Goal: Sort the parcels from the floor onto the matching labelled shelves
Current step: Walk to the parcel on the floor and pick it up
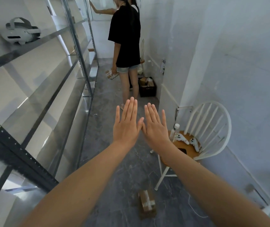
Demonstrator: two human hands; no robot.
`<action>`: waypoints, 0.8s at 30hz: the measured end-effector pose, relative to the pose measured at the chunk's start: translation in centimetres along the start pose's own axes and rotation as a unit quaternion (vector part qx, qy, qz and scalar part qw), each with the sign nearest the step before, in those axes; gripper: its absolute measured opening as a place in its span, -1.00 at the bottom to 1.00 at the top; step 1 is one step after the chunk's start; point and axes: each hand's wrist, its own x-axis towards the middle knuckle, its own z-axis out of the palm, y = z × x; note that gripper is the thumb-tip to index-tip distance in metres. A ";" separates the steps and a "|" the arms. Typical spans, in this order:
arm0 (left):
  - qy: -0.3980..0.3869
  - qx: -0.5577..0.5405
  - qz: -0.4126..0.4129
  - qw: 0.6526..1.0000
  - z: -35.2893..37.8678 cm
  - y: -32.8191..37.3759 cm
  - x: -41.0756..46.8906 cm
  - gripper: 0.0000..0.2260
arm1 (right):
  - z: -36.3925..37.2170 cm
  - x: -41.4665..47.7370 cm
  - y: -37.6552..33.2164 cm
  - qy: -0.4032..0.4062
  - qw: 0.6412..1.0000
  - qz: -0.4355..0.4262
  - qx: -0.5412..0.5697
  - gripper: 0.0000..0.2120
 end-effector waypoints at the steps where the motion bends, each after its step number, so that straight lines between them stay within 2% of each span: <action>1: -0.001 0.002 0.003 1.000 0.4 0.1 0.3 -0.41 | 0.1 0.3 0.2 -0.005 1.000 0.000 -0.002 -0.31; 13: -0.008 0.009 -0.014 1.000 3.9 3.3 4.8 -0.41 | 1.7 4.5 5.6 -0.013 1.000 0.002 0.007 -0.31; 24: -0.057 -0.044 -0.111 0.991 9.3 8.9 5.2 -0.41 | 5.8 4.7 11.8 -0.056 0.998 -0.028 0.028 -0.36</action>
